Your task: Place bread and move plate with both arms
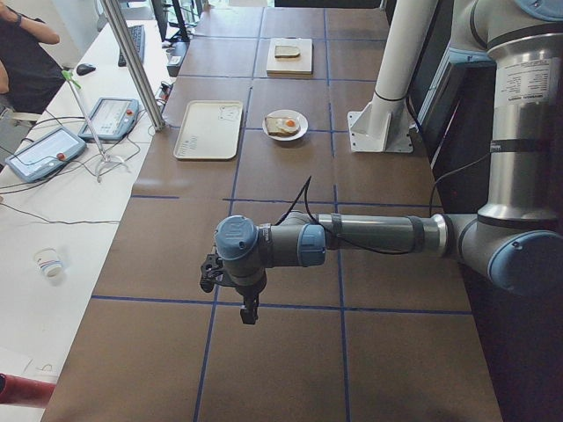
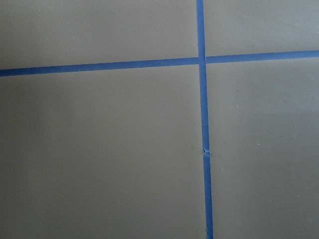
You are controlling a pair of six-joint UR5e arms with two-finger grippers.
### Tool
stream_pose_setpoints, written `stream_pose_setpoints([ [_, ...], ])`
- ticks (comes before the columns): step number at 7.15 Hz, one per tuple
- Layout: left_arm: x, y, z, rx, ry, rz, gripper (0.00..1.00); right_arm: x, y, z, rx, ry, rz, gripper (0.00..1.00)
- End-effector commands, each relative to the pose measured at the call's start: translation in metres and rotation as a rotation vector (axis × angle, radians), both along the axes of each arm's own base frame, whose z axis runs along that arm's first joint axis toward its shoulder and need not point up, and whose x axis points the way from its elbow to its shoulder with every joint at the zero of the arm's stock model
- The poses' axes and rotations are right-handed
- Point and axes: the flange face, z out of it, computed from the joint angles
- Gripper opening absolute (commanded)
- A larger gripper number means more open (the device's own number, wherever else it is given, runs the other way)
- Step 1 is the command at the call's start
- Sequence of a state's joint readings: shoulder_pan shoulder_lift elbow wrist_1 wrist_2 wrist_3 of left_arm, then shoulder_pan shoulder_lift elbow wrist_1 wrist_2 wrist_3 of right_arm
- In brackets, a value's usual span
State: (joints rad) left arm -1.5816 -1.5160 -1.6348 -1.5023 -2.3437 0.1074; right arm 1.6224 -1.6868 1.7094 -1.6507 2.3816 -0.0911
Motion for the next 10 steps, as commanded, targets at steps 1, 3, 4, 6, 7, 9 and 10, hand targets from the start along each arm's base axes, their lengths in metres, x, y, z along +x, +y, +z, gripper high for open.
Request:
stream_pose_setpoints([
  [1, 0.000, -0.001, -0.001, 0.001, -0.001, 0.000, 1.00, 0.000, -0.001, -0.002, 0.005, 0.003, -0.001, 1.00],
  [3, 0.000, -0.001, -0.002, 0.004, -0.001, 0.000, 1.00, -0.006, -0.020, -0.012, 0.029, 0.016, -0.023, 1.00],
  [4, 0.000, -0.002, -0.003, 0.007, -0.003, 0.000, 1.00, -0.016, -0.021, -0.015, 0.032, 0.014, -0.044, 1.00],
  [6, -0.001, -0.005, -0.008, 0.017, -0.005, 0.000, 1.00, -0.018, -0.031, -0.024, 0.055, 0.009, -0.044, 1.00],
  [7, -0.001, -0.005, -0.008, 0.019, -0.005, 0.000, 1.00, -0.020, -0.034, -0.029, 0.059, 0.007, -0.040, 1.00],
  [9, -0.002, -0.005, -0.009, 0.020, -0.003, -0.002, 1.00, -0.037, -0.039, -0.044, 0.025, 0.006, 0.001, 1.00],
  [10, -0.002, -0.005, -0.010, 0.022, -0.003, -0.002, 1.00, -0.056, -0.031, -0.051, 0.000, -0.005, 0.070, 1.00],
])
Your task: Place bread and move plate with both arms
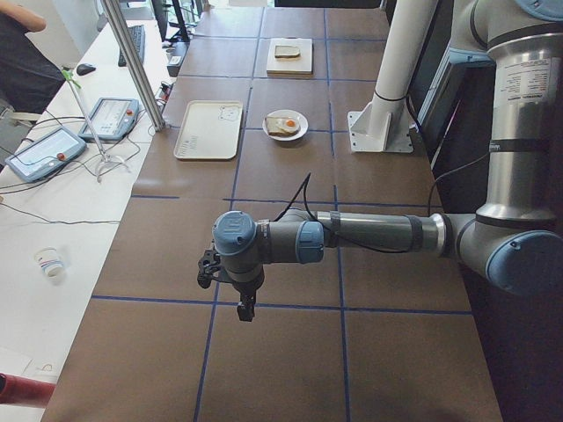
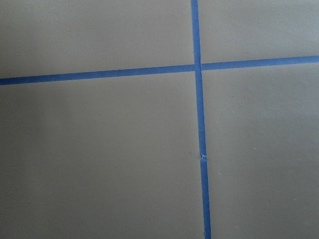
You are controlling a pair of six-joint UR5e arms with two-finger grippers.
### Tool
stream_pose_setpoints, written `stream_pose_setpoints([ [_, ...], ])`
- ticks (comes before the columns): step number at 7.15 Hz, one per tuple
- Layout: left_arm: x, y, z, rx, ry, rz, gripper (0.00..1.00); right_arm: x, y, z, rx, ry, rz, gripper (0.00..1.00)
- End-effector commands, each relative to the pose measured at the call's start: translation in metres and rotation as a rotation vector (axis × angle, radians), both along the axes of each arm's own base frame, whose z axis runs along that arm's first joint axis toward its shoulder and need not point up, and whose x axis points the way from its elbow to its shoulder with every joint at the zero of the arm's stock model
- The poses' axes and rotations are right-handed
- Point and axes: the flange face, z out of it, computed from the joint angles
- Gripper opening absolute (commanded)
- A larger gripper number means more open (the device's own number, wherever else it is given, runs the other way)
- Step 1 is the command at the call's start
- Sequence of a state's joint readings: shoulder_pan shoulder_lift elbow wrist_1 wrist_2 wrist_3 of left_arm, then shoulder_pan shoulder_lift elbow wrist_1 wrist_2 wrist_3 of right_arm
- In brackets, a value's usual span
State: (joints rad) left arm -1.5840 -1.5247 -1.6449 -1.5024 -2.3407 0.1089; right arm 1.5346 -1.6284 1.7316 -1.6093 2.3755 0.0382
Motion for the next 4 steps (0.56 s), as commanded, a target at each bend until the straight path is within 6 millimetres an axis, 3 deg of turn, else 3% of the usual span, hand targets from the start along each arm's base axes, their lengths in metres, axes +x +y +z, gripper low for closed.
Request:
stream_pose_setpoints([
  [1, 0.000, 0.001, -0.001, 0.002, 0.000, -0.001, 1.00, -0.044, 0.019, -0.006, -0.015, -0.035, 0.117, 1.00],
  [3, 0.000, 0.001, -0.001, 0.002, 0.000, -0.001, 1.00, -0.083, 0.044, 0.004, -0.012, -0.074, 0.140, 1.00],
  [4, 0.000, 0.002, 0.000, 0.001, 0.002, -0.001, 1.00, -0.102, 0.048, 0.015, -0.038, -0.053, 0.118, 1.00],
])
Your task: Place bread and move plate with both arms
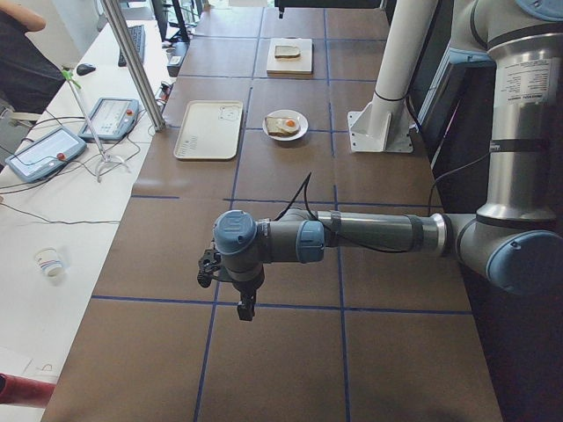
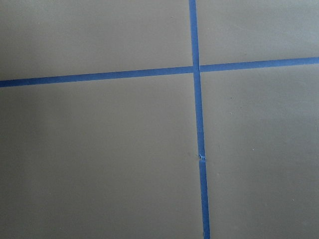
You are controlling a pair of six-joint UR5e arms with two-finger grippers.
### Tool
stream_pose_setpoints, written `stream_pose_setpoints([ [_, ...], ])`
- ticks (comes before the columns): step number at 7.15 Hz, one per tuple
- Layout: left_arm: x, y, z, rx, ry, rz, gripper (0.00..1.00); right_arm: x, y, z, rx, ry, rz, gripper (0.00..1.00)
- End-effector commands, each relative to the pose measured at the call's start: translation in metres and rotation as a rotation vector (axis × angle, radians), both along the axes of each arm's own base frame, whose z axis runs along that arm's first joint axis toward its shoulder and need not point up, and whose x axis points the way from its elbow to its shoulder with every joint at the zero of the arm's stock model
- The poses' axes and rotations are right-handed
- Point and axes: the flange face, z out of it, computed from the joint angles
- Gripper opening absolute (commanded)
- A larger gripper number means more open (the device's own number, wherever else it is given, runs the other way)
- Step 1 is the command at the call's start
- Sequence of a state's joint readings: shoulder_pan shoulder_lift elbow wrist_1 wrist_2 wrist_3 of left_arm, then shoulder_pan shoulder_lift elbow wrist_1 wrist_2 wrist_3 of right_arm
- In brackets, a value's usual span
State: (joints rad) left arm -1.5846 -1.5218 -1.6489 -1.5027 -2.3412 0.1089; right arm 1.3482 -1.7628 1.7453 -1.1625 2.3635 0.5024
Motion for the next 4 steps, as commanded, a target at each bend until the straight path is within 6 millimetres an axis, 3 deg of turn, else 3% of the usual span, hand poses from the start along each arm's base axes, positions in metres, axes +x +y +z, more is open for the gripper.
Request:
stream_pose_setpoints([
  [1, 0.000, 0.001, 0.001, -0.002, 0.001, -0.001, 1.00, -0.038, 0.008, 0.011, -0.013, 0.021, -0.033, 1.00],
  [4, 0.000, 0.001, 0.001, -0.001, 0.001, 0.000, 1.00, -0.093, 0.006, 0.005, -0.024, 0.018, -0.078, 0.99],
])
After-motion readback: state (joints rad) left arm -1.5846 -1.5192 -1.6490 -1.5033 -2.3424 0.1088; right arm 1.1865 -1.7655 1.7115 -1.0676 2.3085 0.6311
